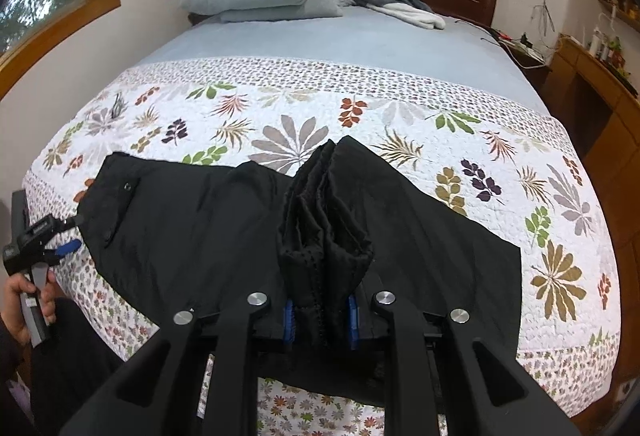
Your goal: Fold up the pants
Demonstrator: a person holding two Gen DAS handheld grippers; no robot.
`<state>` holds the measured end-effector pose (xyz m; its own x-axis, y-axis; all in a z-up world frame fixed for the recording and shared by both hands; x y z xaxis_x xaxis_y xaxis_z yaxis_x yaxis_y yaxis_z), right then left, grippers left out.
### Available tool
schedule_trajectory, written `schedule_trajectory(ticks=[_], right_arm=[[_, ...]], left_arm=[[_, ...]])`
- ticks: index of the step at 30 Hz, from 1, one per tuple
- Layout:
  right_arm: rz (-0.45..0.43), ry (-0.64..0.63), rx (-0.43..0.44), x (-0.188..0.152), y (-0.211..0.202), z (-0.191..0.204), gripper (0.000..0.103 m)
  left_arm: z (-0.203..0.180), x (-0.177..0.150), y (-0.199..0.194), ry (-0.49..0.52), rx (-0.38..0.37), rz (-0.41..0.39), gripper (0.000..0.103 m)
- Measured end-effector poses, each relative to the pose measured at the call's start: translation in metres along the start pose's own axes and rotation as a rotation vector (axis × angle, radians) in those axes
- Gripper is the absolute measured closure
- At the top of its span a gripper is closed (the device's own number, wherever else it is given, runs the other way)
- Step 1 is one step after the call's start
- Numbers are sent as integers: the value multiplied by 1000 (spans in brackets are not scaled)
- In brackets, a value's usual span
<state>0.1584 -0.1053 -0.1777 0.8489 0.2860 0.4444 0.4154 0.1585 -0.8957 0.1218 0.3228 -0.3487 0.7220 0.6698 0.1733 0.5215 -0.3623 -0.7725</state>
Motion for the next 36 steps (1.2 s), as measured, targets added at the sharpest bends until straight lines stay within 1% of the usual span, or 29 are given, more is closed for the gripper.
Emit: schedule_trajectory(ticks=[13, 18, 26, 31, 33, 34, 36], right_arm=[[32, -66, -9, -6, 21, 20, 84], [60, -121, -25, -16, 36, 35, 84], [114, -229, -91, -34, 65, 61, 84], [147, -270, -118, -43, 85, 70, 83], [166, -279, -120, -48, 94, 73, 82], [179, -286, -118, -50, 99, 74, 78], [188, -293, -86, -54, 103, 77, 63]], left_arm=[[0, 0, 2, -1, -3, 1, 12], [0, 0, 1, -2, -2, 0, 12], [0, 0, 2, -4, -8, -2, 12], [-1, 0, 2, -3, -7, -2, 12], [0, 0, 2, -3, -5, -2, 12], [0, 0, 3, -2, -4, -2, 12], [0, 0, 3, -2, -4, -2, 12]])
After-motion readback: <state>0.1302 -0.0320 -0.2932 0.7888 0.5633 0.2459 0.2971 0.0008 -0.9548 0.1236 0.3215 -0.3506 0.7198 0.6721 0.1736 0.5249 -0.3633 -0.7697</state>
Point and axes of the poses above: each gripper's, at about its wrist camera, not at the fingertips, and y roughly the way its jaws point, z to its left, x to its top, the point moved 1 cm from there along y, roughly the way its jaws point, and after that the axes turned 11 degrees about z, right-handed, at the moved point
